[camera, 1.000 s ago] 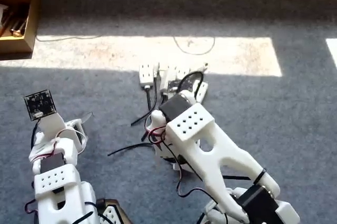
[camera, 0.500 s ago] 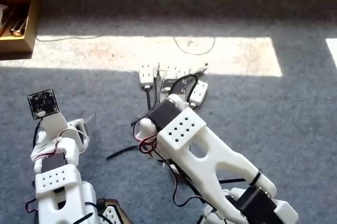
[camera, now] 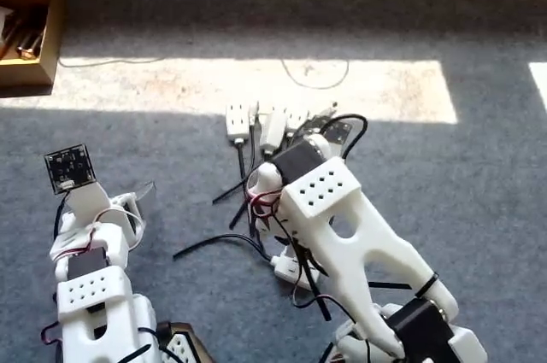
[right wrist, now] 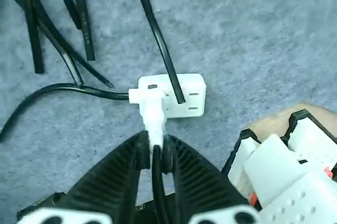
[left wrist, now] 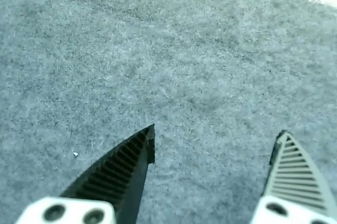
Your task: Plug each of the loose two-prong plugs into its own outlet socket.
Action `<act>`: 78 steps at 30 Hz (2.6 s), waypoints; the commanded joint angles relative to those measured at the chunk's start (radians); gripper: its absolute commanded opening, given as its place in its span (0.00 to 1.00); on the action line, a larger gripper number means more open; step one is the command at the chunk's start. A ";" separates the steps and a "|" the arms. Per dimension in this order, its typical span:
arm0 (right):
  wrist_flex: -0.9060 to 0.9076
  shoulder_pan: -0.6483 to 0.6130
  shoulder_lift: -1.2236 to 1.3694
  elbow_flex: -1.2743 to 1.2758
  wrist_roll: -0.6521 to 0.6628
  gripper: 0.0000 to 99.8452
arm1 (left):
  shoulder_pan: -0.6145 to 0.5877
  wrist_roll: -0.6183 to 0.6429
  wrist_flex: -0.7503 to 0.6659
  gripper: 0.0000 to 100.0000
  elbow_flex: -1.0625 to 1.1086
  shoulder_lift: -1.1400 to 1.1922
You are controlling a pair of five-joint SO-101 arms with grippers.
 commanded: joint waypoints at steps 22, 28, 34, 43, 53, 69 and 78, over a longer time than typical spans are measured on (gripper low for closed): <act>0.038 -0.058 -0.010 0.050 -0.017 0.00 | 0.015 -0.008 -0.020 0.35 -0.005 -0.012; 0.038 -0.050 -0.010 0.093 -0.017 0.00 | 0.015 -0.008 -0.020 0.35 -0.005 -0.012; 0.015 -0.050 -0.008 0.097 -0.017 0.00 | 0.015 -0.008 -0.020 0.35 -0.005 -0.012; -0.008 -0.047 -0.008 0.091 -0.018 0.00 | 0.015 -0.008 -0.020 0.35 -0.005 -0.012; -0.008 -0.045 -0.016 0.064 -0.018 0.00 | 0.015 -0.008 -0.020 0.35 -0.005 -0.012; -0.047 -0.022 -0.007 0.042 -0.020 0.00 | 0.015 -0.008 -0.020 0.35 -0.001 -0.012; -0.119 -0.001 -0.008 0.136 -0.020 0.00 | 0.015 -0.008 -0.020 0.35 -0.001 -0.012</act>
